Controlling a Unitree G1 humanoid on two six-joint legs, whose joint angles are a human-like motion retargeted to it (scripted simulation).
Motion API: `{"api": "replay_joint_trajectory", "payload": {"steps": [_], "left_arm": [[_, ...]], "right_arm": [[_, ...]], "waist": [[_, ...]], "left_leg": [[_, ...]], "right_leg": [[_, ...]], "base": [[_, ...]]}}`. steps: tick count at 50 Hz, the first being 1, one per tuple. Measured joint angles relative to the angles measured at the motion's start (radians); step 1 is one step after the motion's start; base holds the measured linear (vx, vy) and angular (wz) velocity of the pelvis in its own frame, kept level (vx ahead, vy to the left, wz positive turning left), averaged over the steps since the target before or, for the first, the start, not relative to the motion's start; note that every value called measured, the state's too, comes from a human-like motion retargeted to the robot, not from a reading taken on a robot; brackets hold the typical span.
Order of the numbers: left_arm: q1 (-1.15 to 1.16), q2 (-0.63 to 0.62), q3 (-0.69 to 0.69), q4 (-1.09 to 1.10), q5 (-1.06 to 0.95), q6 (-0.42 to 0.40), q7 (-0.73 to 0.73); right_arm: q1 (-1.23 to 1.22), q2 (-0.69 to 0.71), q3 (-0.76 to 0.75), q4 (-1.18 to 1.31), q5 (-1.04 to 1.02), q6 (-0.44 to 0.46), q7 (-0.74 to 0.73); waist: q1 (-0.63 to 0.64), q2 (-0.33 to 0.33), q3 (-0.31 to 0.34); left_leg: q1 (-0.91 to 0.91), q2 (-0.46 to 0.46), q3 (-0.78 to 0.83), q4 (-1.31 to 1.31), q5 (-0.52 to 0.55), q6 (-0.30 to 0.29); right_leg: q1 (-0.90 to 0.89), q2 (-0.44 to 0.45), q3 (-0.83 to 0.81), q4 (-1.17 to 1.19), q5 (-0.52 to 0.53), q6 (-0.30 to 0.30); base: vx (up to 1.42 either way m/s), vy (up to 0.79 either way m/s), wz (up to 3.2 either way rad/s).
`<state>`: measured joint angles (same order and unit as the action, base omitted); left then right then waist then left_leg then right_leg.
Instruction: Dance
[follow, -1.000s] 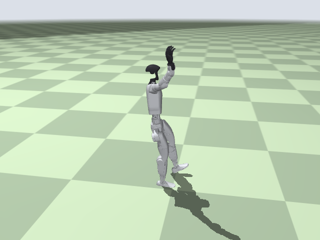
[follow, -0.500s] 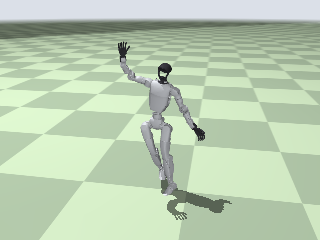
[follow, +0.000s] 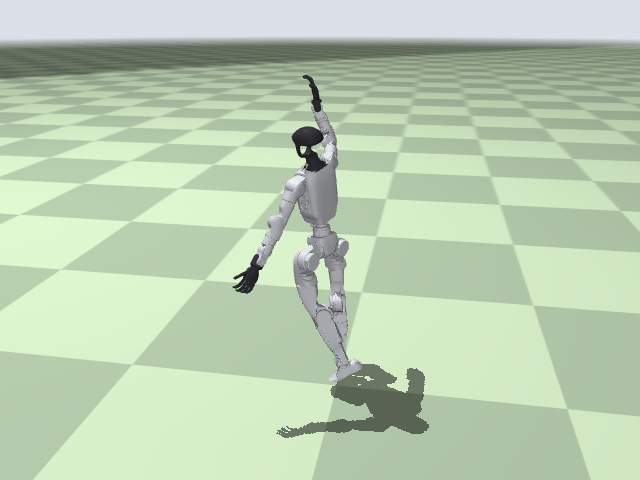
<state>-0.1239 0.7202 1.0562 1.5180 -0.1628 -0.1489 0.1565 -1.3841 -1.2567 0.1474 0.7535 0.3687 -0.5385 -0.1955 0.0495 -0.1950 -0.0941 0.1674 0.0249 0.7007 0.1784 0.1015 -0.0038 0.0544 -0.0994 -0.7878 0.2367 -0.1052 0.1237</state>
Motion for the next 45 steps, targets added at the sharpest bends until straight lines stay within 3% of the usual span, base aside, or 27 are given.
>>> {"api": "replay_joint_trajectory", "payload": {"steps": [3, 5, 8, 10, 12, 13, 14, 17, 18, 21, 22, 23, 25, 27, 28, 30, 32, 35, 40, 43, 45], "left_arm": [[-0.040, -0.012, -0.031, 0.009, -0.010, -0.002, -0.013], [-0.069, -0.022, -0.059, 0.018, -0.005, -0.005, -0.019], [-0.118, -0.045, -0.108, 0.041, 0.002, -0.015, -0.035], [-0.140, -0.054, -0.132, 0.053, 0.005, -0.018, -0.042], [-0.179, -0.079, -0.164, 0.065, -0.003, -0.023, -0.055], [-0.204, -0.094, -0.181, 0.072, -0.005, -0.028, -0.062], [-0.231, -0.104, -0.198, 0.081, -0.003, -0.032, -0.068], [-0.296, -0.129, -0.250, 0.103, 0.004, -0.035, -0.075], [-0.309, -0.138, -0.265, 0.107, 0.003, -0.036, -0.075], [-0.332, -0.168, -0.298, 0.111, 0.002, -0.045, -0.071], [-0.340, -0.177, -0.306, 0.112, 0.002, -0.046, -0.069], [-0.348, -0.188, -0.315, 0.114, 0.001, -0.047, -0.065], [-0.366, -0.206, -0.330, 0.116, -0.003, -0.049, -0.062], [-0.385, -0.221, -0.352, 0.116, -0.006, -0.051, -0.066], [-0.393, -0.228, -0.362, 0.116, -0.003, -0.050, -0.066], [-0.411, -0.235, -0.390, 0.118, -0.007, -0.043, -0.068], [-0.429, -0.242, -0.423, 0.115, -0.012, -0.040, -0.075], [-0.467, -0.289, -0.479, 0.113, 0.000, -0.042, -0.068], [-0.541, -0.393, -0.534, 0.124, -0.027, -0.064, -0.072], [-0.540, -0.430, -0.538, 0.120, -0.055, -0.071, -0.088], [-0.542, -0.455, -0.540, 0.117, -0.059, -0.081, -0.083]], "right_arm": [[0.007, 0.008, 0.009, -0.024, 0.002, 0.023, 0.005], [0.012, 0.013, 0.017, -0.041, 0.005, 0.037, 0.010], [0.025, 0.025, 0.016, -0.067, 0.005, 0.050, 0.020], [0.035, 0.044, 0.016, -0.077, 0.013, 0.061, 0.029], [0.035, 0.049, 0.019, -0.090, 0.022, 0.069, 0.042], [0.031, 0.050, 0.020, -0.099, 0.025, 0.071, 0.048], [0.028, 0.052, 0.017, -0.108, 0.026, 0.074, 0.051], [0.026, 0.067, 0.008, -0.134, 0.039, 0.076, 0.048], [0.029, 0.072, 0.011, -0.144, 0.048, 0.080, 0.048], [0.031, 0.090, 0.028, -0.177, 0.064, 0.102, 0.074], [0.029, 0.095, 0.034, -0.191, 0.069, 0.111, 0.083], [0.027, 0.098, 0.041, -0.207, 0.075, 0.120, 0.087], [0.024, 0.107, 0.047, -0.239, 0.078, 0.132, 0.092], [0.023, 0.117, 0.040, -0.265, 0.072, 0.139, 0.091], [0.026, 0.124, 0.034, -0.278, 0.072, 0.144, 0.084], [0.036, 0.149, 0.014, -0.310, 0.076, 0.148, 0.067], [0.051, 0.186, -0.017, -0.354, 0.085, 0.155, 0.063], [0.108, 0.260, -0.110, -0.423, 0.072, 0.166, 0.080], [0.190, 0.427, -0.281, -0.530, 0.059, 0.122, 0.035], [0.232, 0.589, -0.365, -0.589, 0.023, 0.079, 0.025], [0.249, 0.696, -0.409, -0.610, -0.004, 0.056, 0.018]], "waist": [[-0.006, -0.022, -0.015], [-0.023, -0.046, -0.015], [-0.048, -0.090, 0.024], [-0.008, -0.102, 0.053], [-0.002, -0.092, 0.073], [-0.013, -0.115, 0.083], [-0.020, -0.129, 0.093], [-0.030, -0.143, 0.096], [-0.033, -0.139, 0.088], [-0.023, -0.105, 0.071], [-0.018, -0.100, 0.073], [-0.021, -0.109, 0.082], [-0.016, -0.102, 0.089], [-0.046, -0.091, 0.087], [-0.069, -0.096, 0.088], [-0.124, -0.082, 0.077], [-0.155, -0.083, 0.065], [-0.100, -0.084, 0.056], [-0.006, -0.037, 0.051], [0.007, -0.009, 0.032], [0.023, 0.002, 0.017]], "left_leg": [[0.012, -0.015, -0.012, 0.036, 0.066, 0.020], [0.014, -0.029, -0.071, 0.097, 0.126, 0.067], [-0.024, -0.021, -0.204, 0.317, 0.247, 0.218], [-0.095, 0.000, -0.369, 0.535, 0.343, 0.266], [-0.218, -0.146, -0.643, 0.695, 0.396, 0.253], [-0.241, -0.261, -0.744, 0.707, 0.318, 0.217], [-0.259, -0.296, -0.793, 0.715, 0.216, 0.196], [-0.310, -0.271, -0.879, 0.656, -0.070, 0.189], [-0.315, -0.261, -0.926, 0.600, -0.119, 0.152], [-0.262, -0.303, -1.242, 0.361, -0.108, -0.033], [-0.233, -0.334, -1.353, 0.315, -0.089, -0.065], [-0.215, -0.363, -1.395, 0.334, -0.099, -0.035], [-0.211, -0.341, -1.325, 0.298, -0.140, 0.017], [-0.168, -0.321, -1.235, 0.196, -0.156, 0.114], [-0.158, -0.304, -1.139, 0.172, -0.175, 0.173], [-0.149, -0.254, -1.008, 0.106, -0.192, 0.181], [-0.165, -0.264, -0.980, 0.092, -0.200, 0.177], [-0.196, -0.292, -0.899, 0.094, -0.242, 0.236], [-0.205, -0.232, -0.687, 0.071, -0.301, 0.246], [-0.174, -0.179, -0.468, 0.026, -0.319, 0.235], [-0.154, -0.169, -0.330, -0.007, -0.321, 0.213]], "right_leg": [[-0.044, 0.020, 0.017, -0.027, -0.029, -0.102], [-0.073, 0.018, 0.147, -0.025, -0.044, -0.115], [-0.089, 0.003, 0.377, 0.007, -0.055, -0.095], [-0.050, 0.073, 0.531, -0.015, -0.059, -0.124], [-0.061, 0.098, 0.648, -0.004, -0.046, -0.123], [-0.082, 0.065, 0.698, 0.019, -0.044, -0.111], [-0.099, 0.054, 0.740, 0.036, -0.038, -0.108], [-0.147, 0.082, 0.867, 0.046, 0.001, -0.120], [-0.163, 0.101, 0.913, 0.040, 0.019, -0.124], [-0.205, 0.177, 1.059, 0.033, 0.069, -0.096], [-0.218, 0.198, 1.120, 0.035, 0.086, -0.079], [-0.224, 0.205, 1.193, 0.036, 0.104, -0.067], [-0.237, 0.256, 1.342, 0.023, 0.152, -0.044], [-0.253, 0.283, 1.397, 0.002, 0.163, 0.035], [-0.265, 0.264, 1.367, -0.008, 0.141, 0.095], [-0.309, 0.266, 1.303, -0.020, 0.140, 0.122], [-0.368, 0.229, 1.132, -0.019, 0.148, 0.039], [-0.408, 0.168, 0.863, -0.013, 0.112, -0.098], [-0.360, 0.120, 0.430, -0.011, 0.047, -0.273], [-0.251, 0.143, 0.144, -0.036, -0.069, -0.281], [-0.217, 0.179, 0.073, -0.043, -0.141, -0.276]], "base": [[-0.60, -0.16, -3.55], [-0.48, -0.17, -2.92], [-0.36, -0.22, -2.79], [-0.27, -0.36, -3.92], [-0.46, -0.01, -3.32], [-0.53, 0.11, -2.77], [-0.53, 0.04, -2.66], [-0.54, -0.03, -3.27], [-0.54, 0.06, -3.67], [-0.54, 0.12, -4.03], [-0.60, 0.18, -4.09], [-0.61, 0.17, -3.92], [-0.65, 0.19, -3.82], [-0.69, 0.19, -3.20], [-0.67, 0.16, -2.73], [-0.72, 0.19, -2.62], [-0.79, 0.24, -2.95], [-0.65, 0.20, -3.60], [-0.54, 0.16, -3.55], [-0.46, 0.05, -3.49], [-0.55, 0.10, -3.65]]}}
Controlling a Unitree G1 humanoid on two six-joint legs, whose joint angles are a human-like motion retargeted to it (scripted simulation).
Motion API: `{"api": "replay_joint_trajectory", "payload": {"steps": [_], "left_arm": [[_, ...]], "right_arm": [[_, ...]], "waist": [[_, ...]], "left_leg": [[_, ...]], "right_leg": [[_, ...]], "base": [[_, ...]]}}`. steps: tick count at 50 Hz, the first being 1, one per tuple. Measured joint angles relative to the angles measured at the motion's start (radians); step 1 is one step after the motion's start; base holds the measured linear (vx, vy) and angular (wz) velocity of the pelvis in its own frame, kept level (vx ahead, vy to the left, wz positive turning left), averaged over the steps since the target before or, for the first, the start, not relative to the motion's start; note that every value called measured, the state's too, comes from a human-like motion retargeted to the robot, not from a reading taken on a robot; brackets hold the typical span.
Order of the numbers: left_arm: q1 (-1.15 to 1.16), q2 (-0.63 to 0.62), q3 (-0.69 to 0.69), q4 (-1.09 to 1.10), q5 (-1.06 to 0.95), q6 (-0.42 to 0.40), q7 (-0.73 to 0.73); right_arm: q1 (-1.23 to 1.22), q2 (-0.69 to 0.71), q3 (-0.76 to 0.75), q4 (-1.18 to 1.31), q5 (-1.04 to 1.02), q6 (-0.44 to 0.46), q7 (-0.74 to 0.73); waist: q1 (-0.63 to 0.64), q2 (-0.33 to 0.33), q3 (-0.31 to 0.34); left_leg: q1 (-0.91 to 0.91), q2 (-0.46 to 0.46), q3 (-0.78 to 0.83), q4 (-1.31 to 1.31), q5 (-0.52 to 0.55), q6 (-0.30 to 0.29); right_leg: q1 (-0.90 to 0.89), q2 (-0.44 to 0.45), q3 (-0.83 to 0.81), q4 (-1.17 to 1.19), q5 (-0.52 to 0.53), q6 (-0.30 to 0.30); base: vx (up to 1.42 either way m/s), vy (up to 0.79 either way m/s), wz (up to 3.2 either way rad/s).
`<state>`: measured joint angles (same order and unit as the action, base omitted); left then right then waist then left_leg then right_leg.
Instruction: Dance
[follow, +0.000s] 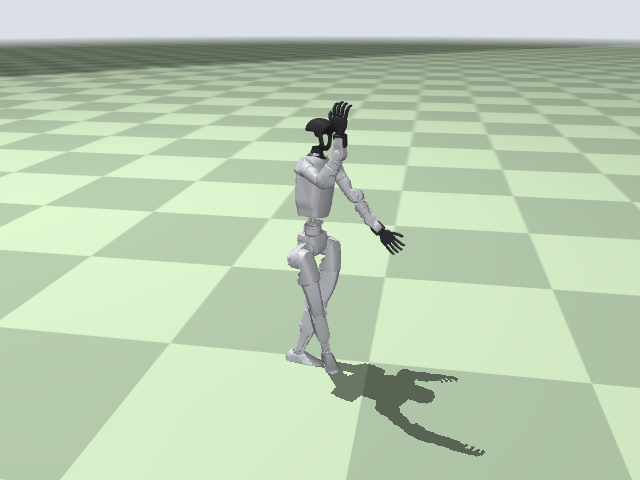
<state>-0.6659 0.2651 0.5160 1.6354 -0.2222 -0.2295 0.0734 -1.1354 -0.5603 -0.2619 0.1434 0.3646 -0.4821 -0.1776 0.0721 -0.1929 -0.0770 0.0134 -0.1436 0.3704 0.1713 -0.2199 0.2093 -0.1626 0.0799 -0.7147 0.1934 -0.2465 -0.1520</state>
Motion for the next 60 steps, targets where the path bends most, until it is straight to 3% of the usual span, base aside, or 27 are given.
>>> {"api": "replay_joint_trajectory", "payload": {"steps": [4, 7, 10, 12, 15, 17, 20, 21, 23, 27, 35, 41, 45, 50, 52, 53, 54, 55, 57, 58, 60], "left_arm": [[0.001, -0.077, -0.005, -0.013, -0.002, -0.022, 0.020], [0.016, -0.165, -0.015, -0.040, -0.028, -0.052, 0.029], [0.053, -0.282, -0.033, -0.082, -0.044, -0.106, 0.031], [0.067, -0.354, -0.061, -0.100, -0.061, -0.154, 0.028], [0.073, -0.447, -0.122, -0.102, -0.069, -0.216, 0.017], [0.071, -0.524, -0.198, -0.095, -0.043, -0.242, 0.023], [0.064, -0.595, -0.324, -0.091, 0.014, -0.261, 0.032], [0.062, -0.607, -0.363, -0.102, 0.040, -0.271, 0.047], [0.062, -0.628, -0.440, -0.136, 0.099, -0.287, 0.081], [0.090, -0.653, -0.543, -0.210, 0.172, -0.308, 0.040], [0.085, -0.661, -0.690, -0.224, 0.028, -0.223, -0.209], [0.082, -0.663, -0.804, -0.217, -0.149, -0.083, -0.473], [0.067, -0.664, -0.889, -0.204, -0.269, 0.107, -0.693], [0.067, -0.621, -0.949, -0.299, -0.256, 0.264, -0.949], [0.074, -0.573, -0.950, -0.349, -0.205, 0.311, -1.060], [0.077, -0.544, -0.951, -0.373, -0.178, 0.336, -1.120], [0.077, -0.515, -0.947, -0.392, -0.145, 0.360, -1.177], [0.077, -0.486, -0.941, -0.410, -0.110, 0.383, -1.233], [0.075, -0.415, -0.920, -0.440, -0.027, 0.426, -1.382], [0.073, -0.373, -0.901, -0.456, 0.025, 0.445, -1.471], [0.075, -0.274, -0.846, -0.480, 0.133, 0.458, -1.628]], "right_arm": [[0.069, 0.212, -0.017, -0.031, -0.059, -0.065, -0.062], [0.167, 0.385, 0.011, -0.051, -0.136, -0.122, -0.127], [0.310, 0.565, 0.041, -0.054, -0.259, -0.202, -0.238], [0.397, 0.687, 0.084, -0.027, -0.371, -0.261, -0.389], [0.518, 0.836, 0.169, 0.029, -0.491, -0.345, -0.719], [0.583, 0.887, 0.208, 0.092, -0.594, -0.406, -0.996], [0.640, 0.910, 0.266, 0.224, -0.644, -0.374, -1.069], [0.642, 0.906, 0.295, 0.273, -0.649, -0.370, -1.055], [0.631, 0.892, 0.359, 0.364, -0.648, -0.357, -1.013], [0.575, 0.829, 0.499, 0.505, -0.541, -0.277, -0.827], [0.469, 0.624, 0.758, 0.492, -0.426, -0.039, -0.418], [0.489, 0.621, 0.785, 0.454, -0.343, 0.004, -0.210], [0.517, 0.665, 0.818, 0.505, -0.253, -0.001, -0.074], [0.541, 0.699, 0.809, 0.510, -0.031, 0.054, 0.201], [0.545, 0.716, 0.784, 0.523, 0.109, 0.127, 0.361], [0.545, 0.718, 0.777, 0.528, 0.189, 0.174, 0.447], [0.546, 0.716, 0.771, 0.532, 0.260, 0.223, 0.524], [0.547, 0.713, 0.765, 0.536, 0.326, 0.273, 0.597], [0.533, 0.666, 0.726, 0.526, 0.453, 0.418, 0.759], [0.527, 0.632, 0.690, 0.521, 0.498, 0.513, 0.855], [0.533, 0.572, 0.610, 0.521, 0.526, 0.679, 1.035]], "waist": [[-0.001, 0.022, -0.023], [-0.033, 0.039, -0.038], [-0.053, 0.078, -0.040], [-0.118, 0.077, -0.061], [-0.125, 0.075, -0.071], [-0.053, 0.073, -0.043], [0.009, 0.062, -0.005], [0.015, 0.060, -0.002], [0.023, 0.062, -0.002], [0.013, 0.037, 0.002], [0.035, 0.029, 0.016], [-0.001, 0.029, 0.019], [-0.013, 0.004, 0.026], [-0.035, -0.045, 0.042], [-0.044, -0.067, 0.035], [-0.041, -0.089, 0.034], [-0.026, -0.108, 0.044], [-0.004, -0.127, 0.057], [0.017, -0.136, 0.066], [0.012, -0.134, 0.066], [0.019, -0.118, 0.070]], "left_leg": [[-0.021, -0.014, 0.047, 0.022, 0.030, -0.098], [-0.017, -0.045, 0.048, 0.032, 0.089, -0.108], [0.008, -0.062, 0.017, 0.020, 0.185, -0.083], [0.018, -0.082, -0.074, 0.013, 0.283, -0.047], [0.015, -0.137, -0.281, 0.010, 0.432, 0.011], [0.036, -0.167, -0.388, 0.012, 0.512, 0.036], [0.060, -0.223, -0.565, 0.011, 0.609, 0.052], [0.064, -0.232, -0.613, 0.004, 0.616, 0.028], [0.071, -0.227, -0.656, -0.010, 0.584, -0.040], [0.071, -0.219, -0.631, 0.010, 0.539, 0.052], [0.067, -0.229, -0.670, -0.009, 0.569, 0.005], [0.064, -0.208, -0.604, -0.033, 0.495, 0.014], [0.042, -0.197, -0.531, -0.038, 0.468, 0.052], [0.006, -0.204, -0.500, -0.027, 0.426, 0.052], [-0.002, -0.204, -0.448, -0.032, 0.395, 0.052], [-0.010, -0.210, -0.418, -0.029, 0.378, 0.052], [-0.030, -0.209, -0.377, -0.021, 0.365, 0.034], [-0.056, -0.206, -0.330, -0.013, 0.353, 0.005], [-0.084, -0.197, -0.320, 0.013, 0.306, -0.005], [-0.084, -0.191, -0.337, 0.029, 0.276, 0.014], [-0.087, -0.172, -0.327, 0.045, 0.240, 0.043]], "right_leg": [[0.041, 0.016, -0.025, -0.007, -0.053, 0.041], [0.039, 0.035, 0.141, -0.040, -0.003, 0.053], [0.071, 0.058, 0.209, -0.058, 0.045, 0.062], [0.061, 0.050, 0.258, -0.070, 0.067, 0.072], [0.073, 0.048, 0.302, -0.093, 0.085, 0.051], [0.097, 0.054, 0.370, -0.098, 0.108, 0.036], [0.122, 0.048, 0.409, -0.103, 0.136, 0.016], [0.115, 0.057, 0.444, -0.100, 0.141, 0.008], [0.098, 0.081, 0.506, -0.095, 0.149, -0.012], [0.105, 0.087, 0.599, -0.091, 0.189, -0.029], [0.075, 0.146, 0.770, -0.073, 0.297, -0.037], [0.064, 0.187, 0.854, -0.089, 0.355, -0.027], [0.041, 0.201, 0.876, -0.103, 0.436, -0.020], [0.004, 0.169, 0.813, -0.102, 0.644, 0.113], [0.003, 0.140, 0.705, -0.112, 0.673, 0.272], [0.005, 0.126, 0.617, -0.117, 0.640, 0.378], [-0.016, 0.137, 0.506, -0.114, 0.639, 0.414], [-0.047, 0.159, 0.383, -0.106, 0.655, 0.414], [-0.111, 0.152, 0.333, -0.092, 0.708, 0.414], [-0.117, 0.133, 0.441, -0.103, 0.615, 0.414], [-0.138, 0.066, 0.469, -0.126, 0.465, 0.414]], "base": [[-0.42, 0.14, -3.04], [-0.18, 0.13, -2.19], [-0.07, 0.02, -1.83], [-0.13, 0.01, -1.02], [-0.15, 0.01, -1.78], [-0.09, 0.01, -2.43], [-0.17, -0.02, -2.29], [-0.27, -0.03, -2.22], [-0.25, -0.01, -2.13], [-0.15, -0.07, -1.89], [-0.24, 0.01, -1.45], [-0.27, -0.01, -0.81], [-0.29, -0.14, -0.47], [-0.36, -0.09, -0.58], [-0.36, -0.04, -0.93], [-0.60, -0.60, -1.55], [-0.93, -1.20, -2.16], [-1.13, -1.26, -2.24], [-0.70, -0.37, -1.28], [-0.16, 0.58, -0.42], [-0.21, 0.82, -0.65]]}}
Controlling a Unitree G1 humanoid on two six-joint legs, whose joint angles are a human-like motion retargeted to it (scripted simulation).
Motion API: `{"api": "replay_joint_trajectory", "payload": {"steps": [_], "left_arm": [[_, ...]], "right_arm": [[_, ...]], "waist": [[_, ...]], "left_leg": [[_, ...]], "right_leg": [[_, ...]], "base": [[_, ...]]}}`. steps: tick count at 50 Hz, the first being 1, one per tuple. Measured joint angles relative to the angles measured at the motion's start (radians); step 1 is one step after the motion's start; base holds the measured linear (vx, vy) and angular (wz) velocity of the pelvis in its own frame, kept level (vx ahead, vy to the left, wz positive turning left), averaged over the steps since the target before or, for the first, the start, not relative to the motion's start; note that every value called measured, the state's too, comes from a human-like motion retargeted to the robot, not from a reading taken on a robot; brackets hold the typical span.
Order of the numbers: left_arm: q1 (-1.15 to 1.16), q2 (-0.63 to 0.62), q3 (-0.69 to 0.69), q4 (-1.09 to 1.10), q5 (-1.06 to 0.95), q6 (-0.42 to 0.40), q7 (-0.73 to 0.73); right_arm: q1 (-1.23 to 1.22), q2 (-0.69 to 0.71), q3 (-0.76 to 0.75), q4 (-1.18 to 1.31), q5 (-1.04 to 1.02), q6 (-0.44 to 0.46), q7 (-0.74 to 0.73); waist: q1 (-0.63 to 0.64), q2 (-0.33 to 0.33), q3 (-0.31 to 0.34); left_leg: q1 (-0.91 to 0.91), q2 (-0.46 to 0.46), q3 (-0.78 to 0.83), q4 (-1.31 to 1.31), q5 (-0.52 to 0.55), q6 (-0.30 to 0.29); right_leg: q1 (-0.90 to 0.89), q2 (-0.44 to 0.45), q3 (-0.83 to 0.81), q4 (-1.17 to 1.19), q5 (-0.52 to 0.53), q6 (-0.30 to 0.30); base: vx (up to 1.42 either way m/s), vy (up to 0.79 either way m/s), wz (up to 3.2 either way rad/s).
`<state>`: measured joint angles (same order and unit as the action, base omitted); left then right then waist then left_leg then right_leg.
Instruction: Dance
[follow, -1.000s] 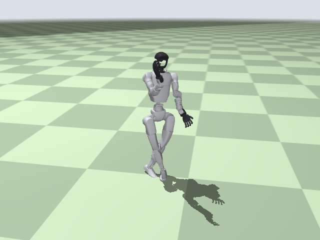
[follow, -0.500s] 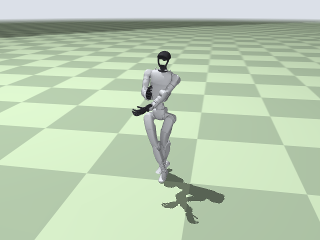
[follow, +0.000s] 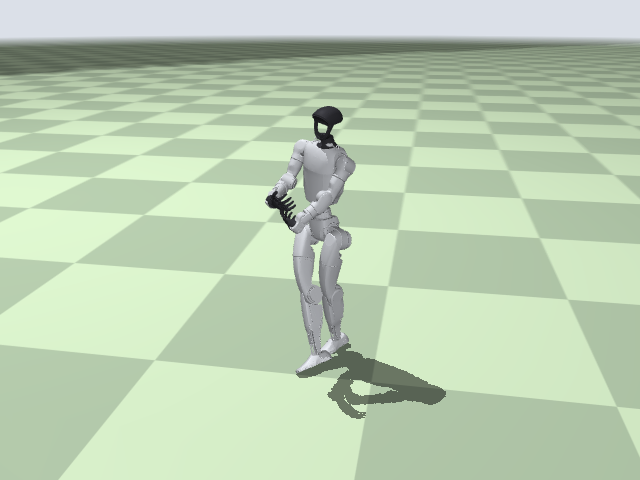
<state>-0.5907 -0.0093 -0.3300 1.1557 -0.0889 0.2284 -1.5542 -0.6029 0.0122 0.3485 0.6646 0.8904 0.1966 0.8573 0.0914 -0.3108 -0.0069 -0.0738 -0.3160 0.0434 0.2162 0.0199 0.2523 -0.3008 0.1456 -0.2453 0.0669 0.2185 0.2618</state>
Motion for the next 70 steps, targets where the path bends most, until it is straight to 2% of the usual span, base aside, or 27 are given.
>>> {"api": "replay_joint_trajectory", "payload": {"steps": [3, 5, 7, 10, 13, 15, 18, 20, 24, 27, 31, 34, 37, 40, 43, 45, 50, 55, 58, 60, 62, 65, 67, 68, 70], "left_arm": [[0.032, 0.175, 0.088, -0.013, 0.097, -0.021, -0.060], [0.075, 0.305, 0.164, -0.004, 0.137, -0.028, -0.060], [0.125, 0.436, 0.263, 0.031, 0.161, -0.008, -0.060], [0.208, 0.625, 0.442, 0.096, 0.181, 0.041, -0.052], [0.320, 0.794, 0.624, 0.159, 0.155, 0.080, 0.056], [0.387, 0.891, 0.739, 0.203, 0.118, 0.093, 0.166], [0.453, 1.017, 0.924, 0.288, 0.049, 0.099, 0.367], [0.491, 1.079, 1.058, 0.342, -0.012, 0.076, 0.503], [0.579, 1.141, 1.391, 0.427, -0.167, 0.002, 0.804], [0.630, 1.164, 1.546, 0.441, -0.341, -0.082, 1.010], [0.640, 1.175, 1.661, 0.436, -0.404, -0.150, 1.087], [0.623, 1.186, 1.675, 0.438, -0.411, -0.160, 1.099], [0.598, 1.192, 1.682, 0.444, -0.408, -0.185, 1.138], [0.586, 1.181, 1.705, 0.444, -0.410, -0.205, 1.215], [0.571, 1.165, 1.721, 0.449, -0.413, -0.202, 1.325], [0.558, 1.153, 1.720, 0.452, -0.427, -0.203, 1.393], [0.493, 1.151, 1.679, 0.466, -0.456, -0.240, 1.553], [0.365, 1.171, 1.581, 0.480, -0.444, -0.287, 1.676], [0.262, 1.196, 1.499, 0.491, -0.416, -0.300, 1.702], [0.180, 1.206, 1.428, 0.497, -0.396, -0.300, 1.708], [0.081, 1.201, 1.343, 0.499, -0.372, -0.298, 1.703], [-0.103, 1.161, 1.194, 0.496, -0.337, -0.299, 1.695], [-0.220, 1.090, 1.116, 0.480, -0.310, -0.315, 1.691], [-0.281, 1.047, 1.074, 0.472, -0.309, -0.326, 1.688], [-0.390, 0.954, 1.011, 0.460, -0.327, -0.357, 1.679]], "right_arm": [[0.037, -0.086, -0.129, 0.016, -0.043, 0.153, 0.233], [0.076, -0.150, -0.230, 0.051, -0.106, 0.192, 0.351], [0.118, -0.227, -0.340, 0.095, -0.159, 0.188, 0.376], [0.182, -0.348, -0.527, 0.181, -0.226, 0.151, 0.355], [0.247, -0.454, -0.721, 0.302, -0.264, 0.109, 0.312], [0.288, -0.526, -0.851, 0.391, -0.261, 0.074, 0.262], [0.350, -0.625, -1.028, 0.484, -0.241, 0.029, 0.166], [0.388, -0.672, -1.146, 0.522, -0.234, -0.013, 0.105], [0.448, -0.731, -1.364, 0.588, -0.235, -0.090, -0.002], [0.500, -0.780, -1.522, 0.659, -0.234, -0.135, -0.088], [0.612, -0.844, -1.774, 0.790, -0.198, -0.189, -0.188], [0.668, -0.845, -1.987, 0.826, -0.135, -0.201, -0.342], [0.714, -0.832, -2.135, 0.823, -0.068, -0.206, -0.452], [0.755, -0.818, -2.223, 0.810, -0.104, -0.194, -0.503], [0.814, -0.815, -2.263, 0.815, -0.200, -0.142, -0.595], [0.855, -0.818, -2.280, 0.815, -0.288, -0.105, -0.682], [0.929, -0.825, -2.305, 0.818, -0.529, 0.024, -0.830], [1.009, -0.895, -2.288, 0.831, -0.787, 0.192, -0.817], [1.046, -0.982, -2.260, 0.848, -0.942, 0.283, -0.787], [1.067, -1.057, -2.237, 0.851, -1.044, 0.331, -0.735], [1.079, -1.132, -2.214, 0.833, -1.135, 0.365, -0.668], [1.081, -1.219, -2.158, 0.764, -1.204, 0.391, -0.625], [1.081, -1.247, -2.111, 0.678, -1.204, 0.377, -0.647], [1.074, -1.249, -2.089, 0.621, -1.198, 0.367, -0.673], [1.052, -1.244, -2.053, 0.499, -1.182, 0.333, -0.743]], "waist": [[0.018, 0.039, -0.004], [0.034, 0.073, 0.002], [0.054, 0.107, 0.002], [0.071, 0.167, -0.012], [0.083, 0.217, -0.032], [0.090, 0.230, -0.035], [0.118, 0.206, -0.035], [0.138, 0.177, -0.030], [0.141, 0.157, -0.029], [0.124, 0.150, -0.040], [0.108, 0.148, -0.057], [0.105, 0.157, -0.057], [0.087, 0.167, -0.053], [0.065, 0.177, -0.061], [0.026, 0.188, -0.068], [-0.007, 0.172, -0.074], [-0.086, 0.146, -0.070], [-0.165, 0.122, -0.098], [-0.235, 0.112, -0.129], [-0.274, 0.111, -0.145], [-0.306, 0.124, -0.162], [-0.375, 0.156, -0.170], [-0.420, 0.157, -0.167], [-0.439, 0.155, -0.166], [-0.464, 0.135, -0.163]], "left_leg": [[0.013, 0.041, 0.022, 0.019, -0.048, 0.009], [0.021, 0.072, 0.023, 0.037, -0.075, 0.009], [0.017, 0.117, 0.042, 0.062, -0.108, 0.009], [-0.013, 0.170, 0.029, 0.114, -0.156, 0.009], [-0.022, 0.211, 0.019, 0.151, -0.188, 0.009], [-0.017, 0.212, -0.001, 0.161, -0.200, 0.009], [-0.003, 0.192, 0.009, 0.145, -0.204, 0.003], [0.002, 0.180, 0.024, 0.143, -0.210, -0.005], [0.033, 0.204, 0.044, 0.107, -0.208, -0.032], [0.062, 0.239, 0.064, 0.060, -0.199, -0.061], [0.088, 0.327, 0.093, 0.007, -0.187, -0.119], [0.112, 0.397, 0.107, -0.021, -0.175, -0.178], [0.148, 0.452, 0.134, -0.065, -0.147, -0.222], [0.179, 0.509, 0.162, -0.092, -0.098, -0.276], [0.209, 0.547, 0.176, -0.113, -0.012, -0.316], [0.233, 0.514, 0.180, -0.133, 0.057, -0.305], [0.253, 0.543, 0.206, -0.150, 0.220, -0.284], [0.227, 0.587, 0.280, -0.139, 0.317, -0.216], [0.196, 0.610, 0.301, -0.124, 0.348, -0.174], [0.188, 0.630, 0.314, -0.112, 0.369, -0.169], [0.181, 0.668, 0.316, -0.099, 0.405, -0.224], [0.147, 0.781, 0.288, -0.058, 0.443, -0.418], [0.111, 0.839, 0.220, -0.036, 0.479, -0.476], [0.087, 0.867, 0.174, -0.025, 0.486, -0.502], [0.045, 0.898, 0.095, 0.012, 0.470, -0.436]], "right_leg": [[0.024, -0.153, -0.114, -0.023, -0.136, 0.000], [0.048, -0.228, -0.172, -0.011, -0.150, -0.098], [0.070, -0.271, -0.174, 0.018, -0.146, -0.243], [0.104, -0.334, -0.108, 0.097, -0.116, -0.335], [0.137, -0.395, -0.039, 0.204, -0.110, -0.390], [0.176, -0.456, -0.025, 0.243, -0.077, -0.372], [0.246, -0.527, -0.027, 0.191, 0.069, -0.297], [0.287, -0.541, 0.000, 0.126, 0.110, -0.141], [0.314, -0.523, 0.023, 0.063, 0.084, -0.066], [0.335, -0.501, 0.003, 0.044, 0.038, -0.023], [0.353, -0.429, -0.026, 0.015, -0.011, 0.000], [0.367, -0.371, -0.036, 0.015, -0.058, 0.000], [0.375, -0.330, -0.039, 0.029, -0.104, 0.000], [0.381, -0.280, -0.010, 0.037, -0.121, 0.000], [0.389, -0.259, 0.004, 0.050, -0.134, 0.000], [0.408, -0.304, -0.009, 0.060, -0.149, 0.000], [0.388, -0.278, 0.002, 0.102, -0.183, -0.107], [0.323, -0.227, 0.066, 0.135, -0.212, -0.171], [0.281, -0.201, 0.073, 0.154, -0.249, -0.196], [0.256, -0.177, 0.097, 0.172, -0.284, -0.205], [0.231, -0.140, 0.111, 0.192, -0.305, -0.222], [0.194, -0.065, 0.121, 0.237, -0.340, -0.234], [0.185, -0.026, 0.122, 0.265, -0.366, -0.256], [0.178, -0.006, 0.125, 0.286, -0.383, -0.265], [0.166, 0.018, 0.147, 0.326, -0.411, -0.278]], "base": [[-0.18, 0.66, -1.08], [-0.16, 0.35, -1.14], [-0.31, 0.12, -1.09], [-0.25, 0.11, -0.69], [-0.06, 0.12, -0.35], [-0.11, 0.00, -0.10], [-0.17, -0.09, -0.31], [-0.22, -0.23, -0.41], [-0.21, -0.23, -0.27], [-0.23, -0.25, 0.11], [-0.24, -0.35, 0.24], [-0.22, -0.35, 0.22], [-0.21, -0.28, 0.15], [-0.25, -0.34, -0.13], [-0.15, -0.17, -0.05], [-0.12, 0.04, 0.15], [-0.28, -0.24, -0.14], [-0.34, -0.33, -0.56], [-0.38, -0.32, -0.58], [-0.39, -0.30, -0.76], [-0.27, -0.23, -0.76], [-0.31, -0.30, -0.27], [-0.25, -0.32, 0.11], [-0.18, -0.33, 0.13], [-0.18, -0.30, -0.01]]}}
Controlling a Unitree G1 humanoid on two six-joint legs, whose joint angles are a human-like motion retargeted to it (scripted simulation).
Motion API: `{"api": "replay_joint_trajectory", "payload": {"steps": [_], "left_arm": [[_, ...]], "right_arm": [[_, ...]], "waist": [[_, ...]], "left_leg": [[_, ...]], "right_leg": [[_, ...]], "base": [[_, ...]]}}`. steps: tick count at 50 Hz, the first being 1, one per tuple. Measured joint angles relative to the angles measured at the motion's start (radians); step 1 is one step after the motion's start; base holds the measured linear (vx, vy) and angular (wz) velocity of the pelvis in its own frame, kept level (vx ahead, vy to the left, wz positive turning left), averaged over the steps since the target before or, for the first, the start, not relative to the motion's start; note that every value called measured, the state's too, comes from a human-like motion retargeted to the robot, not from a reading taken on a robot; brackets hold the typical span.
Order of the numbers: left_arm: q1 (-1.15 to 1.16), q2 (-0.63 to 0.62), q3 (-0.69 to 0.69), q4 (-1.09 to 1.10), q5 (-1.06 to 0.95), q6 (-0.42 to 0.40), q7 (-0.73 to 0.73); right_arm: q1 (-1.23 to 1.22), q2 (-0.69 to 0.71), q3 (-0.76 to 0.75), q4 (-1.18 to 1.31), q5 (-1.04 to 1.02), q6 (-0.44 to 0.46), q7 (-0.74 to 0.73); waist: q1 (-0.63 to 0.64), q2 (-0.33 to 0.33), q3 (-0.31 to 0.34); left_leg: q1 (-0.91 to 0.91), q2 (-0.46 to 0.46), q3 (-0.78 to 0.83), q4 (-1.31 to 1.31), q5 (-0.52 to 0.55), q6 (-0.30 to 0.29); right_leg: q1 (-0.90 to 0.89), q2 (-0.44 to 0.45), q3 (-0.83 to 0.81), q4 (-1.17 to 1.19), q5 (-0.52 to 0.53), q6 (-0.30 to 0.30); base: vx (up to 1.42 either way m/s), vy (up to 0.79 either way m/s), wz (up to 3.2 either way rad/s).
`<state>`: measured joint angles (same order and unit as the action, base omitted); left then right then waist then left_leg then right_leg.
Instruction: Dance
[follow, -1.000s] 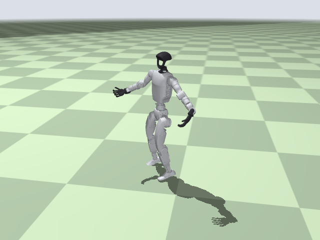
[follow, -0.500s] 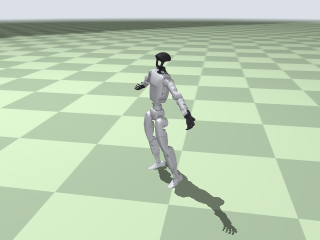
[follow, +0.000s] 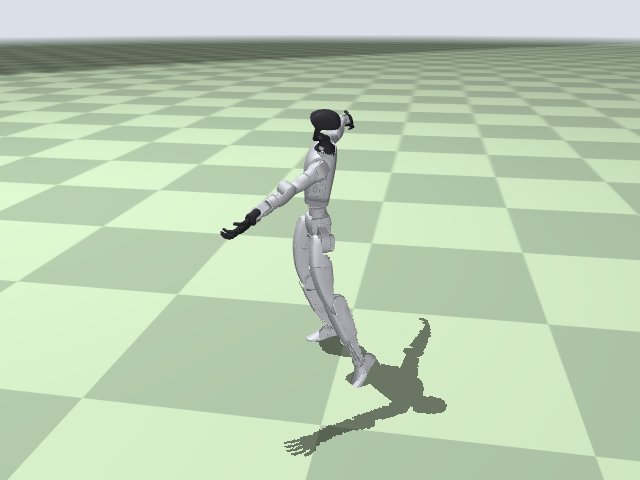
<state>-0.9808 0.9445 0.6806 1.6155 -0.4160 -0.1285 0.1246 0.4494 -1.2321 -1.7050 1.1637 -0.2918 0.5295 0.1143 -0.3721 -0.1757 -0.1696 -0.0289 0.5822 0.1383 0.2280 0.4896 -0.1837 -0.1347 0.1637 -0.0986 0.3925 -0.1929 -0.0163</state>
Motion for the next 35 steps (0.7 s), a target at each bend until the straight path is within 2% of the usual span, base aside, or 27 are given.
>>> {"api": "replay_joint_trajectory", "payload": {"steps": [2, 3, 5, 6, 7, 10, 12, 15, 17, 21, 25, 30, 35], "left_arm": [[-0.077, -0.107, -0.020, -0.011, -0.043, -0.038, -0.021], [-0.110, -0.167, -0.024, -0.016, -0.071, -0.054, -0.032], [-0.163, -0.284, -0.018, -0.024, -0.129, -0.093, -0.054], [-0.187, -0.338, -0.009, -0.029, -0.157, -0.118, -0.061], [-0.210, -0.393, -0.001, -0.032, -0.186, -0.143, -0.066], [-0.266, -0.557, 0.008, -0.038, -0.262, -0.214, -0.076], [-0.290, -0.655, 0.016, -0.046, -0.285, -0.252, -0.093], [-0.310, -0.777, 0.038, -0.053, -0.314, -0.281, -0.109], [-0.314, -0.860, 0.068, -0.062, -0.336, -0.304, -0.121], [-0.304, -1.014, 0.088, -0.076, -0.419, -0.332, -0.139], [-0.270, -1.130, 0.039, -0.068, -0.463, -0.341, -0.145], [-0.217, -1.206, -0.054, -0.031, -0.453, -0.315, -0.166], [-0.184, -1.251, -0.101, -0.003, -0.460, -0.268, -0.216]], "right_arm": [[-0.033, -0.004, 0.029, -0.131, 0.027, -0.054, -0.089], [-0.055, -0.007, 0.045, -0.201, 0.043, -0.087, -0.144], [-0.105, -0.011, 0.088, -0.346, 0.079, -0.166, -0.267], [-0.143, -0.012, 0.118, -0.420, 0.091, -0.223, -0.332], [-0.183, -0.013, 0.150, -0.493, 0.101, -0.286, -0.399], [-0.306, -0.011, 0.265, -0.703, 0.114, -0.519, -0.646], [-0.388, -0.009, 0.360, -0.834, 0.115, -0.684, -0.815], [-0.518, -0.003, 0.505, -1.031, 0.094, -0.871, -0.948], [-0.571, -0.003, 0.572, -1.153, 0.116, -0.914, -0.940], [-0.597, -0.009, 0.626, -1.392, 0.110, -0.930, -0.854], [-0.556, -0.017, 0.595, -1.589, 0.018, -0.970, -0.831], [-0.534, -0.032, 0.554, -1.765, -0.120, -1.058, -0.848], [-0.499, -0.046, 0.553, -1.861, -0.124, -1.134, -0.749]], "waist": [[-0.023, -0.025, -0.001], [-0.033, -0.029, -0.002], [-0.052, -0.025, 0.000], [-0.058, -0.025, 0.009], [-0.064, -0.023, 0.017], [-0.073, -0.015, 0.023], [-0.084, -0.012, 0.022], [-0.116, -0.003, 0.018], [-0.138, -0.005, 0.017], [-0.162, -0.021, 0.011], [-0.181, -0.037, 0.007], [-0.195, -0.054, 0.008], [-0.211, -0.066, 0.003]], "left_leg": [[-0.013, 0.047, 0.093, 0.022, -0.040, 0.175], [-0.012, 0.070, 0.147, 0.015, -0.045, 0.229], [-0.025, 0.092, 0.153, 0.005, -0.001, 0.273], [-0.048, 0.083, 0.079, 0.024, 0.012, 0.297], [-0.066, 0.080, 0.032, 0.040, 0.021, 0.318], [-0.073, 0.083, 0.033, 0.056, 0.017, 0.353], [-0.064, 0.110, 0.073, 0.072, -0.033, 0.341], [-0.024, 0.137, 0.089, 0.027, -0.046, 0.257], [-0.004, 0.141, 0.066, -0.001, -0.039, 0.219], [0.044, 0.149, 0.081, -0.065, -0.042, 0.154], [0.060, 0.165, 0.120, -0.100, -0.039, 0.132], [0.076, 0.177, 0.132, -0.118, -0.023, 0.123], [0.076, 0.186, 0.148, -0.122, -0.027, 0.124]], "right_leg": [[-0.006, 0.010, 0.029, 0.032, -0.019, -0.008], [-0.011, 0.014, 0.034, 0.050, -0.031, -0.010], [-0.019, 0.032, 0.034, 0.089, -0.056, -0.014], [-0.025, 0.049, 0.049, 0.112, -0.064, -0.014], [-0.031, 0.064, 0.059, 0.134, -0.071, -0.014], [-0.058, 0.089, 0.066, 0.194, -0.097, -0.013], [-0.073, 0.104, 0.069, 0.225, -0.111, -0.014], [-0.092, 0.127, 0.066, 0.262, -0.127, -0.006], [-0.095, 0.139, 0.062, 0.279, -0.138, -0.002], [-0.097, 0.151, 0.052, 0.299, -0.149, 0.007], [-0.102, 0.161, 0.039, 0.306, -0.153, 0.007], [-0.097, 0.175, 0.036, 0.306, -0.152, 0.001], [-0.105, 0.187, 0.032, 0.308, -0.154, -0.003]], "base": [[-0.20, -0.20, -0.03], [-0.15, -0.12, 0.02], [-0.11, -0.07, 0.00], [-0.11, -0.04, -0.07], [-0.11, -0.01, -0.05], [-0.02, 0.00, -0.01], [0.00, 0.00, 0.00], [0.00, 0.00, 0.00], [0.03, -0.03, 0.08], [0.04, -0.11, 0.19], [0.02, -0.11, 0.16], [0.00, -0.06, 0.00], [-0.07, -0.05, -0.05]]}}
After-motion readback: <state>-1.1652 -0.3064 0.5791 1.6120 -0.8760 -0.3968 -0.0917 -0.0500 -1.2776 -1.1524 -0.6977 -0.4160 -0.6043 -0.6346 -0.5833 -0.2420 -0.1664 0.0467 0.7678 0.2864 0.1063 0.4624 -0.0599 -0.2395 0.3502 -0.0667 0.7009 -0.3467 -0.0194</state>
